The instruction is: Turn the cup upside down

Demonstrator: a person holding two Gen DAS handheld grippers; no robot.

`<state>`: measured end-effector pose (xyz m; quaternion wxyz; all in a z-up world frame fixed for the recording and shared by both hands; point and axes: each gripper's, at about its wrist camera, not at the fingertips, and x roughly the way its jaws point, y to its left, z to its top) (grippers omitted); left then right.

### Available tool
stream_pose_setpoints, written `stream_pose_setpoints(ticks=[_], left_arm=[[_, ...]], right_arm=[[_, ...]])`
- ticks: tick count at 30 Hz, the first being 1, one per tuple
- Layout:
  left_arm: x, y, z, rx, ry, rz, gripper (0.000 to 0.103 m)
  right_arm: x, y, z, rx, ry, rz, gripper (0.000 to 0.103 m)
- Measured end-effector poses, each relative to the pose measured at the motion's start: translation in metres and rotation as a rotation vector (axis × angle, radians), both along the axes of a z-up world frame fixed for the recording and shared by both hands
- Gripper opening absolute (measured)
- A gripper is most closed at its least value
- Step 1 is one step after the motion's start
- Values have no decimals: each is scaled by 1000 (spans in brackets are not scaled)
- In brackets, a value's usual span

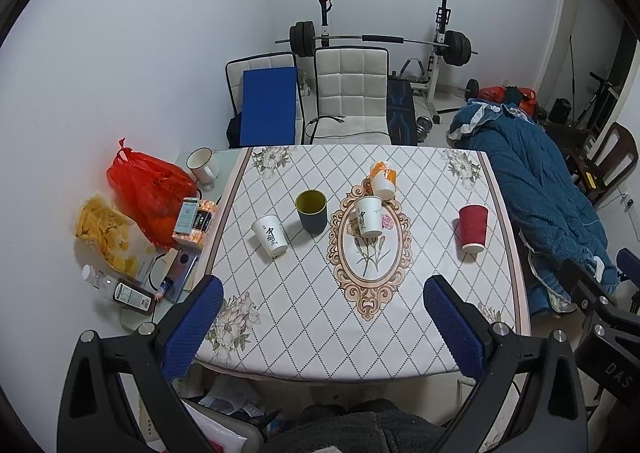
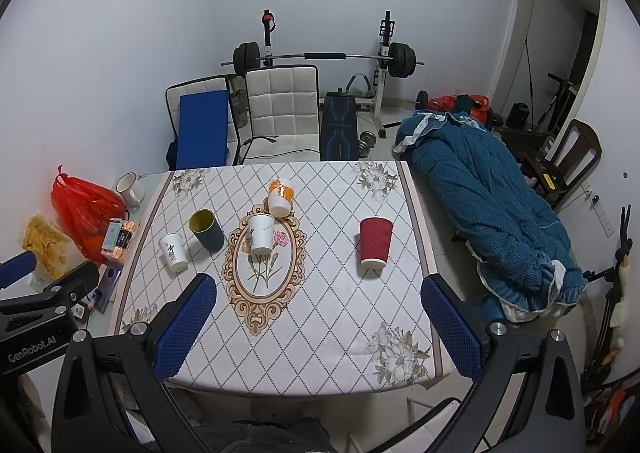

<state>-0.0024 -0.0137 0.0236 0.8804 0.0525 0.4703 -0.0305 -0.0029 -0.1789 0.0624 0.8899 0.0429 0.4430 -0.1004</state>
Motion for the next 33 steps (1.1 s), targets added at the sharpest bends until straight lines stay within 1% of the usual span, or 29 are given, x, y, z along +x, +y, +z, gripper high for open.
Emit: stream_pose_setpoints(ticks=[5,7,12,33], left_arm=[[-4,-2,2,-3,-11,2,103],[-6,-3,4,-4,-16,1,103],[-4,-3,6,-5,-14,4,103],[-6,-4,12,-6,-22,2,103]], right_arm=[[-1,-1,0,4,-2,0,103],[-1,-4,13,4,-4,4,103],[1,-3,17,9,-7,6,103],[1,0,20,20,-16,9,103]])
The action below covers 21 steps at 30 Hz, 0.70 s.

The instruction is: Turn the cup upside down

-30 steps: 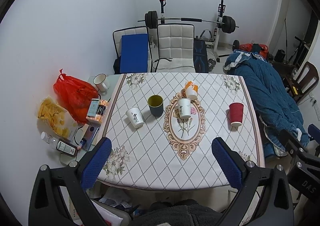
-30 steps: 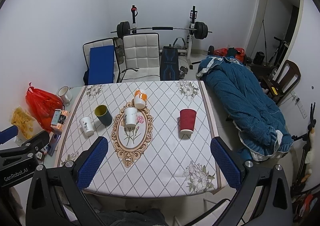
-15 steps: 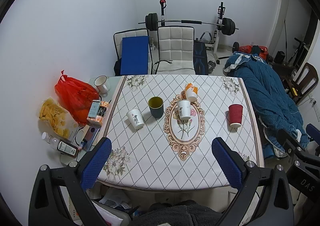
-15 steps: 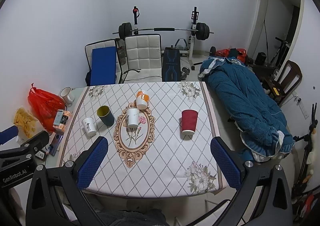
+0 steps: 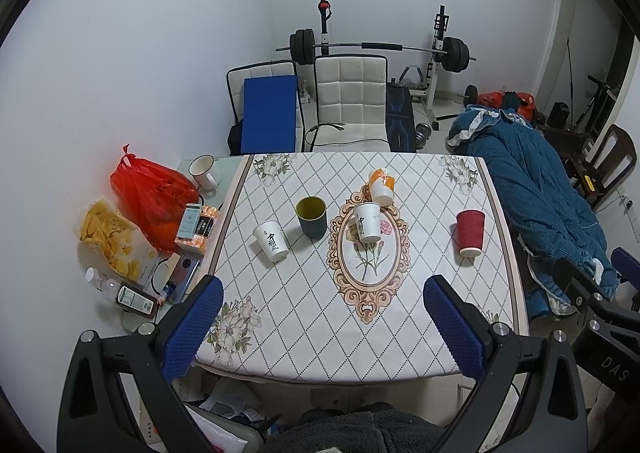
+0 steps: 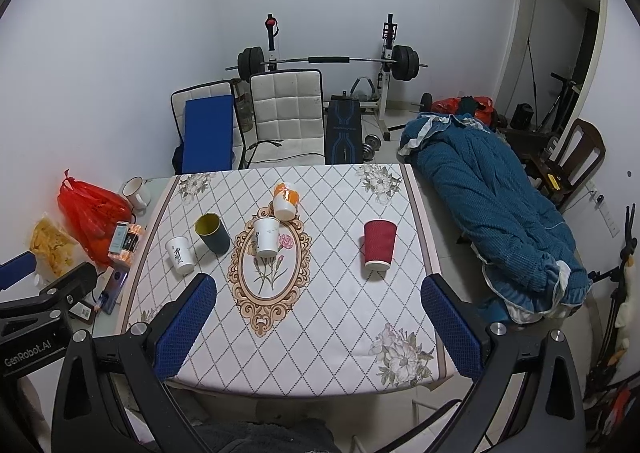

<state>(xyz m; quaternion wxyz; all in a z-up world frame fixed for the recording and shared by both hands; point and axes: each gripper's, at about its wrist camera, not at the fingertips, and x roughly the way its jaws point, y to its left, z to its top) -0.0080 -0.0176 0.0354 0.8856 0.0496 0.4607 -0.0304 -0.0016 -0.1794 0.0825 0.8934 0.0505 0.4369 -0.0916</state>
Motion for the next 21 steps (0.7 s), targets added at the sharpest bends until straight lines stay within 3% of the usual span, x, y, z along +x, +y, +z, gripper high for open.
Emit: stream_pose_setpoints(ticks=[21], left_arm=[[5,-5,3,-3,-4,-15,103]], right_arm=[[-4,-5,0,9,-1,-1,103]])
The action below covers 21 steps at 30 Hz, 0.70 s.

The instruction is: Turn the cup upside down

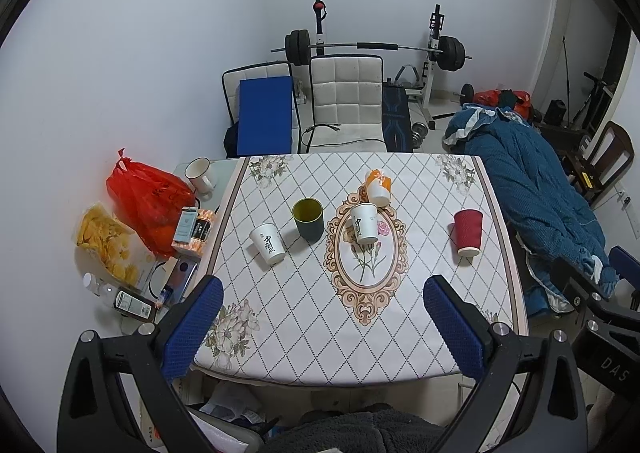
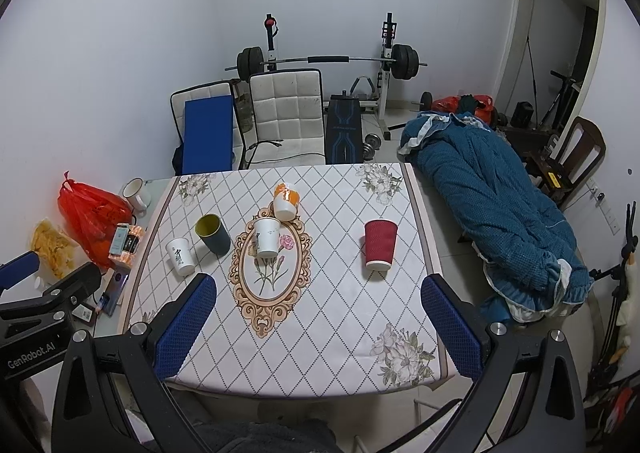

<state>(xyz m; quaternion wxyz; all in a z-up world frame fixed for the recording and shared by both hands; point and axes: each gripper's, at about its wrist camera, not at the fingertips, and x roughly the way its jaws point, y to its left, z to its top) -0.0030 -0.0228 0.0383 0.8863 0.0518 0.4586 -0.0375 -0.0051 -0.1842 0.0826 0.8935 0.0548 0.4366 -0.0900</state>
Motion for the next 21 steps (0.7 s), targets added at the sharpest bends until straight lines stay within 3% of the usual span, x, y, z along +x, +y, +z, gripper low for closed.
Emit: stream_pose_setpoints(ticks=[5,9,15,21], left_arm=[[5,3,-13,11,6,0,103],[15,8,-39,30,32,-1,103],[35,15,-100,73,124,-26,103],[48,8,-159,110,203,-67,103]], right_arm=[[2,0,-4,4,10,-10,103],[9,1,-24,14,40,-34,103],[22,0,-80,25,142,-78,103],[29,-6,-158,39,282,-122,103]])
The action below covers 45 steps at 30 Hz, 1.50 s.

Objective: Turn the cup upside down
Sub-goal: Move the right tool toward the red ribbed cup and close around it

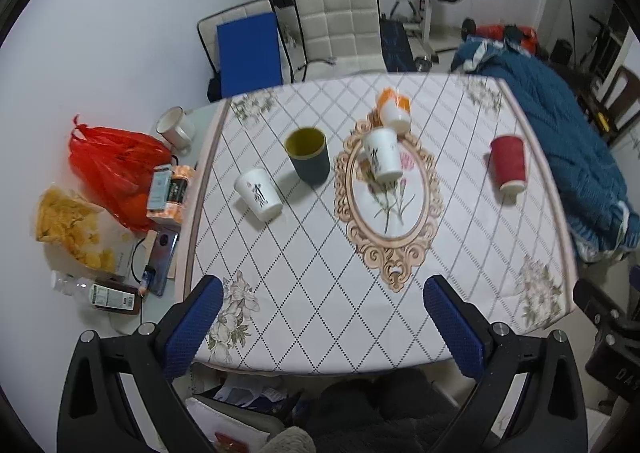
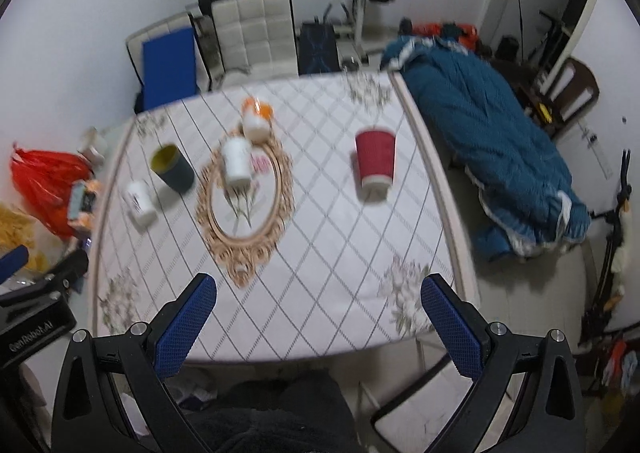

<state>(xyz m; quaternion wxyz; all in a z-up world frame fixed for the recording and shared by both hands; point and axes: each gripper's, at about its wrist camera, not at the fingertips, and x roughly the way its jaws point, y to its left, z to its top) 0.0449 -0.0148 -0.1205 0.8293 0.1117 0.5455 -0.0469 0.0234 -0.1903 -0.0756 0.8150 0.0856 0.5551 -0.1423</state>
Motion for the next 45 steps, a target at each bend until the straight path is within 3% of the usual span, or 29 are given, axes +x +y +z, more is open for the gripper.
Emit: stream_pose_setpoints(ticks=[10,16,31,45], left_arm=[[25,-28,-81,55,165,5,103],[48,-61,-118,90,245,20,103],[120,-185,-179,163,348,-90,103],[178,-310,-181,72,423,-248,102]], right_arm=[[1,-28,-134,52,236,-41,103],[8,-58,-180,107,314,-19,103],[54,-159,-263,153,417,-67,103],[73,-235,-286,115,464,-156,103]])
